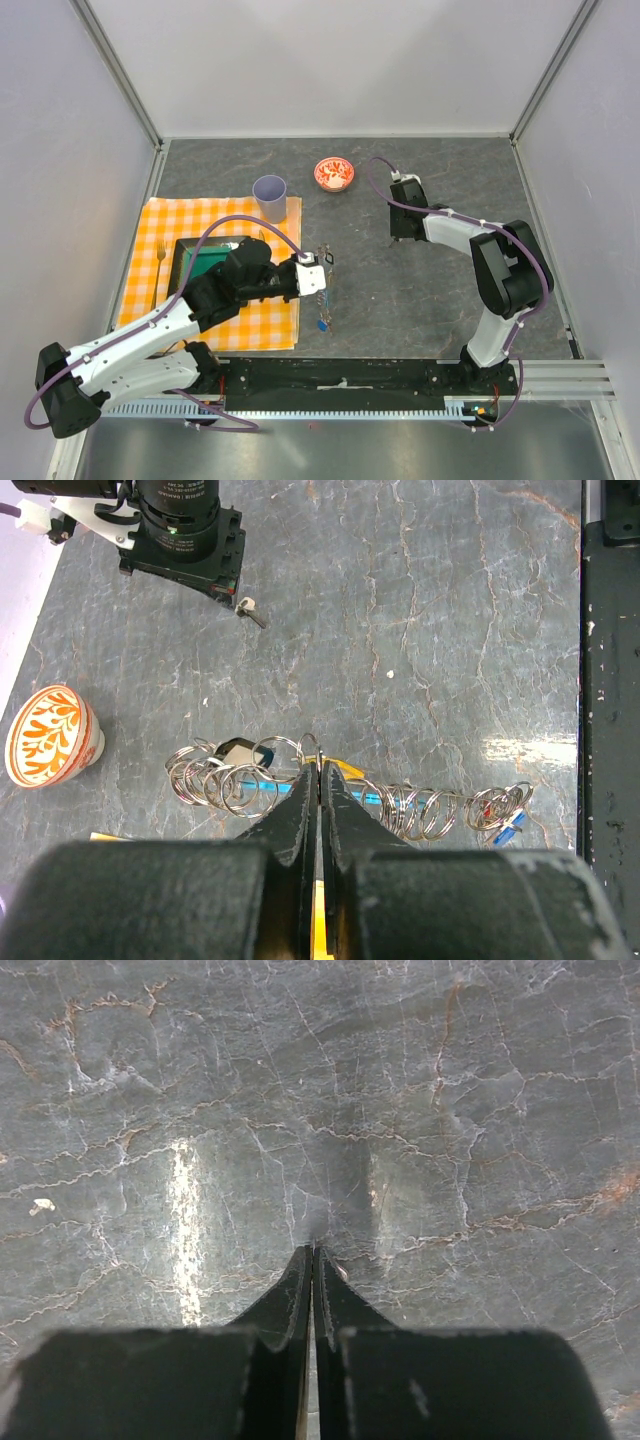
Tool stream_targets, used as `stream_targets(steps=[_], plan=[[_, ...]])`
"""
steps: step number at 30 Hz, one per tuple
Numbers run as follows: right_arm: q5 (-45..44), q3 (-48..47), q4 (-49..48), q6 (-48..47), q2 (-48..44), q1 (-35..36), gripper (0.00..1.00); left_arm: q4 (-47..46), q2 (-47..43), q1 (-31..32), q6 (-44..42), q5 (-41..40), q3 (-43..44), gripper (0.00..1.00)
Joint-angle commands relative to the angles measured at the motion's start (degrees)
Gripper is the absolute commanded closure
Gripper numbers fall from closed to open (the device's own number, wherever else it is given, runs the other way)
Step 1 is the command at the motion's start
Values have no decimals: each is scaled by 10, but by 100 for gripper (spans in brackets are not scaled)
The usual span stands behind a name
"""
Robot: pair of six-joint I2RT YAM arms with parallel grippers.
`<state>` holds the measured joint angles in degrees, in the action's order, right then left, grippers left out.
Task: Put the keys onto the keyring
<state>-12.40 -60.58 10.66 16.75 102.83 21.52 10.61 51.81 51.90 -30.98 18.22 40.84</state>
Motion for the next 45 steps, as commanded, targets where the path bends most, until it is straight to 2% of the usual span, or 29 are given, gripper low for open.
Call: stream_targets(steps=[1,6,13,18,22,28,35,45], plan=[[-5,-1,2,0,-24,-2,100,-32,-7,4,-23,4,6,98],[19,10,2,-26,-71,0,100,-33,-9,4,-23,3,6,98],[101,58,-29,-92,-213,7,100,-43,-13,4,-20,2,7,98],[226,126,-101,-149,-324,21,100,-57,-19,5,-11,7,3,98],[300,154,-123,-215,-414,52,100,-69,-26,4,-9,15,-2,98],[398,191,-141,-296,-502,105,100,-81,-29,4,-10,28,-9,98],[483,199,-146,-317,-519,133,100,-94,-24,4,-7,47,-16,98],[534,185,-120,-340,-497,162,100,-93,-16,4,-11,45,-15,98]])
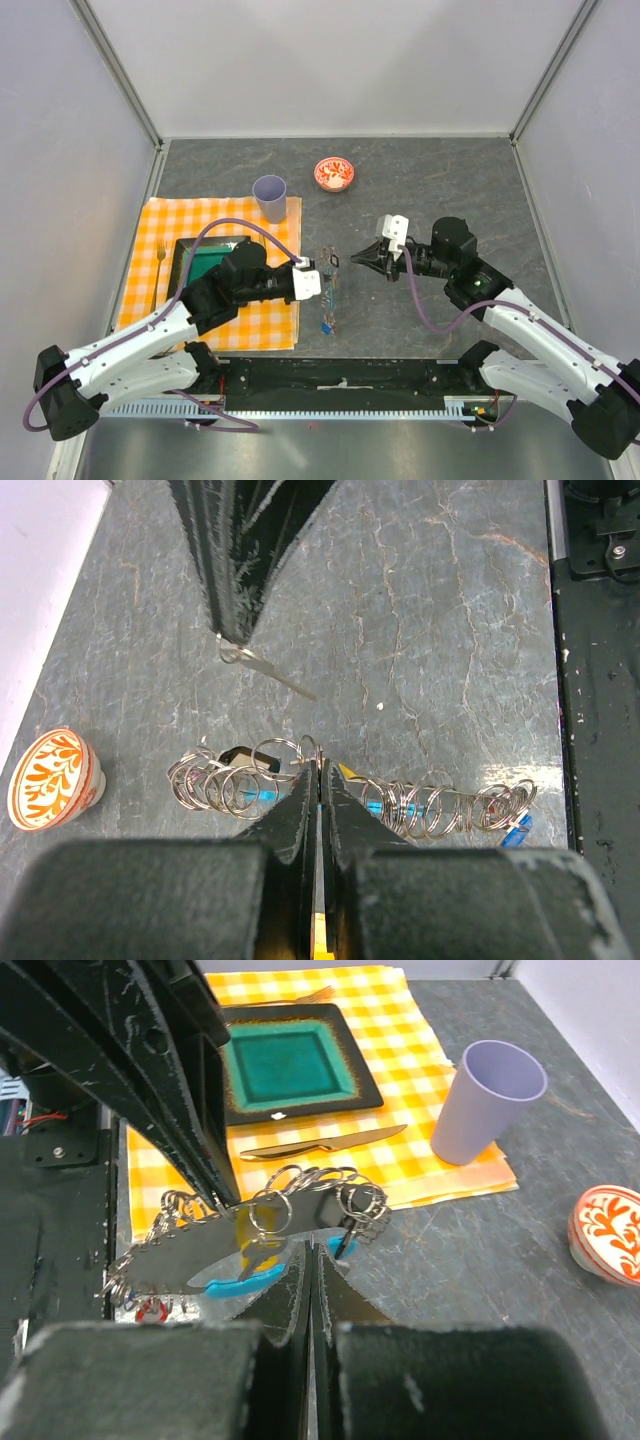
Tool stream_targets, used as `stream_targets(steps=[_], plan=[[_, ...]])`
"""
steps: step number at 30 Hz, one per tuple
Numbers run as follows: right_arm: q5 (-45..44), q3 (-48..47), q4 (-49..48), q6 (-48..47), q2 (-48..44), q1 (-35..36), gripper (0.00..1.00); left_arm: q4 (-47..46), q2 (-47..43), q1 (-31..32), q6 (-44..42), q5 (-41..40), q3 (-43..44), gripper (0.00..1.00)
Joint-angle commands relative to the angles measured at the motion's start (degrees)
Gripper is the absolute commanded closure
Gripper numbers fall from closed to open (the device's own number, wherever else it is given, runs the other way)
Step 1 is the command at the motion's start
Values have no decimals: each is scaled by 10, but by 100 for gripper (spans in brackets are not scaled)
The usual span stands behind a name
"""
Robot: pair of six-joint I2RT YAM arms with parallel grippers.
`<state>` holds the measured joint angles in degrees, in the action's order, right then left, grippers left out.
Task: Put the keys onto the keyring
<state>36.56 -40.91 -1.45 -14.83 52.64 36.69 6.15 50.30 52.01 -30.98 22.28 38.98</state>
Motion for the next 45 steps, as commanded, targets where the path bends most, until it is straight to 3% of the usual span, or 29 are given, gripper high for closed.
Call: stream_targets(steps=[1,16,21,26,36,45], plan=[[45,-12,4,-26,6,12,100,-49,0,3,-8,-4,5,98],[33,-17,5,-36,14,38,100,-53,8,3,9,-8,13,98],[11,-40,59,-62,7,47,100,-60,15,3,1,14,16,98],[-29,-73,136,-95,3,55,100,-57,46,3,-24,27,46,98],[-77,-63,155,-132,-7,87,100,-49,73,3,-106,34,63,98],[-127,-63,169,-151,0,104,100,-51,84,3,-122,36,65,98]])
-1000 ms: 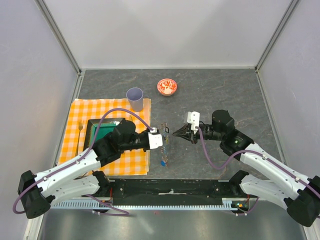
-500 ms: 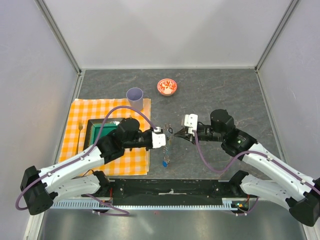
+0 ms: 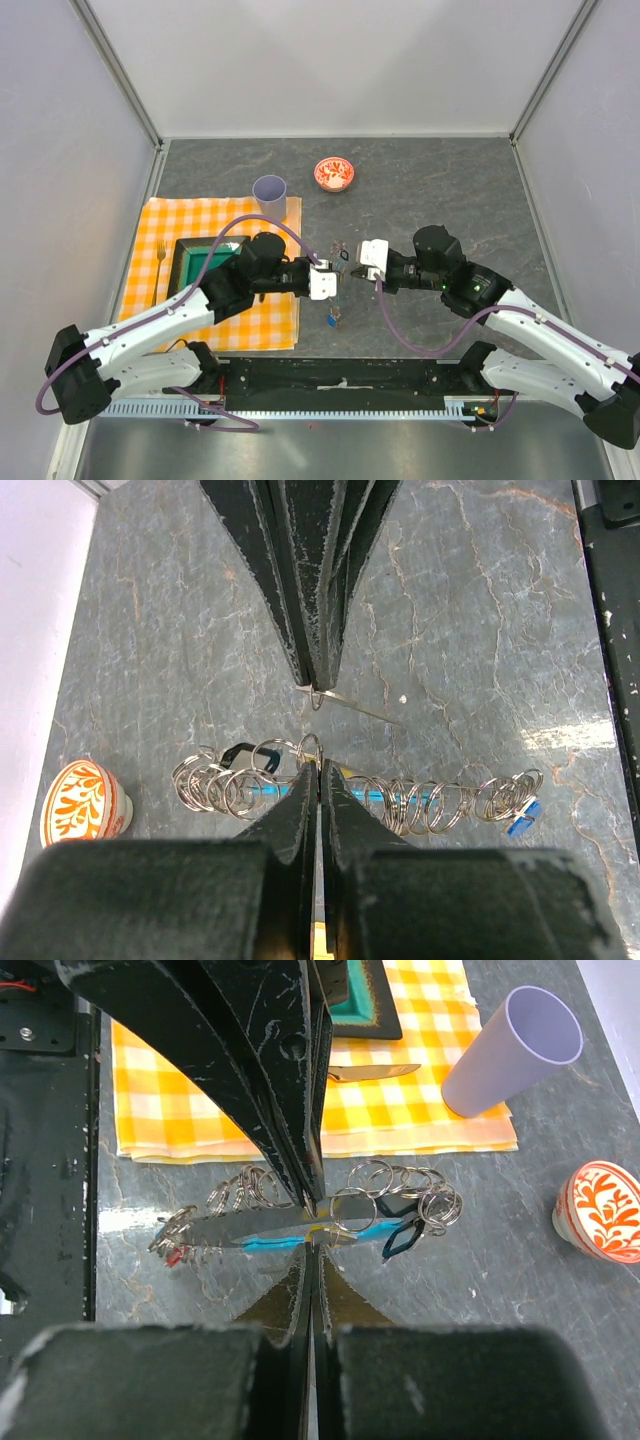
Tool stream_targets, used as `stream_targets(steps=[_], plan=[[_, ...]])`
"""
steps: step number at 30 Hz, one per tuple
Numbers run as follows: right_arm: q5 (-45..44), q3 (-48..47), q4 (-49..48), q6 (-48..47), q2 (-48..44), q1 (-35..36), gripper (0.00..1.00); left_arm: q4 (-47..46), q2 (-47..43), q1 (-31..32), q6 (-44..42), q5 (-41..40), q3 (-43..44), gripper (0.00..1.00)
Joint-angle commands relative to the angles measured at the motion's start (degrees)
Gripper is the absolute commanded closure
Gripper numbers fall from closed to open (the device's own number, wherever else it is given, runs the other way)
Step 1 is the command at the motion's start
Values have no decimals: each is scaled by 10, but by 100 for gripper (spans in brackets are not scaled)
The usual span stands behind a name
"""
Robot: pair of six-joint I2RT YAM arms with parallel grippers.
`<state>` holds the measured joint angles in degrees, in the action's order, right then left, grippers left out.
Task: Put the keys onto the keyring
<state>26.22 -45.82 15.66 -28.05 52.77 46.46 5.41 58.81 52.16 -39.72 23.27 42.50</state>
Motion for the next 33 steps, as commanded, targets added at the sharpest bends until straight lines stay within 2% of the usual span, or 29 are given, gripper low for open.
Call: stream_targets(steps=[1,33], plan=[[-26,-15,-1,-20,1,7,100,-44,0,1,-34,27,30,98],[-8,-16,-11,-31,4,22,100,-52,11,2,-20,42,29,98]])
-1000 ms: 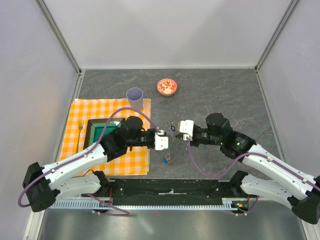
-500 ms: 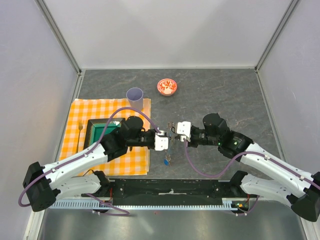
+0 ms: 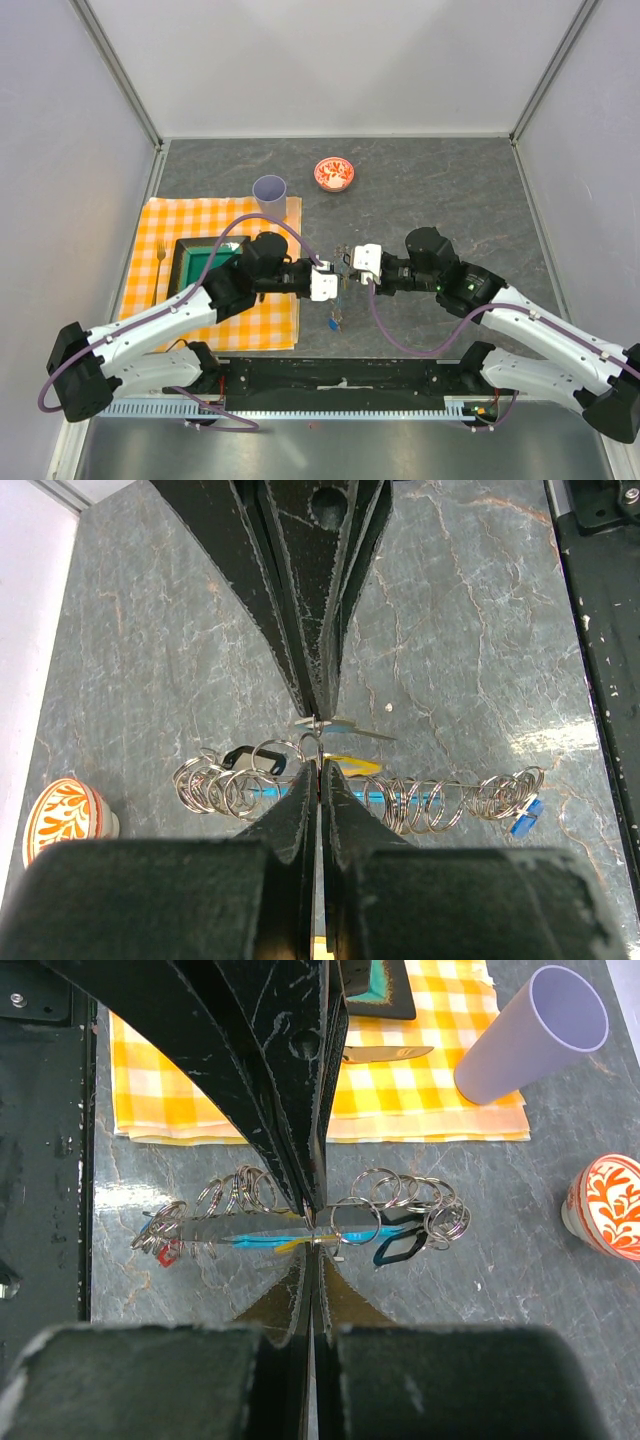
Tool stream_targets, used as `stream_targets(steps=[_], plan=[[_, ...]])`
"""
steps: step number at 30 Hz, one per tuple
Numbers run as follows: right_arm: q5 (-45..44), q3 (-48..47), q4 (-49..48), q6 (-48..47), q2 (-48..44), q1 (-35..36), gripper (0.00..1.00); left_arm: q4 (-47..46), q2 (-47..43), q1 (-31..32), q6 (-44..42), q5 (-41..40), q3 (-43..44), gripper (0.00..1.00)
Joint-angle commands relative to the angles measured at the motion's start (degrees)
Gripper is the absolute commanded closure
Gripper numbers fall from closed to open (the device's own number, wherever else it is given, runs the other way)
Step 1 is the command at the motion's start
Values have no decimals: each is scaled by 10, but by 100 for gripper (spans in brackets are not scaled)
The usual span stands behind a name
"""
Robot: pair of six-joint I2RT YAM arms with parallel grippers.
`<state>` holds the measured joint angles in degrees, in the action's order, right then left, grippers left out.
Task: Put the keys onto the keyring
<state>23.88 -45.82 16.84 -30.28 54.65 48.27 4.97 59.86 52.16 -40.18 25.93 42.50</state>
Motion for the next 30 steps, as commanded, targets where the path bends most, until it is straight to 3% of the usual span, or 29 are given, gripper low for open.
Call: stream_targets(steps=[1,30], plan=[[16,-15,-23,-9,-16,4,100,-48,0,1,-16,17,29,98],[19,-9,-29,-7,-12,8,100,-62,-1,1,-4,31,29,98]])
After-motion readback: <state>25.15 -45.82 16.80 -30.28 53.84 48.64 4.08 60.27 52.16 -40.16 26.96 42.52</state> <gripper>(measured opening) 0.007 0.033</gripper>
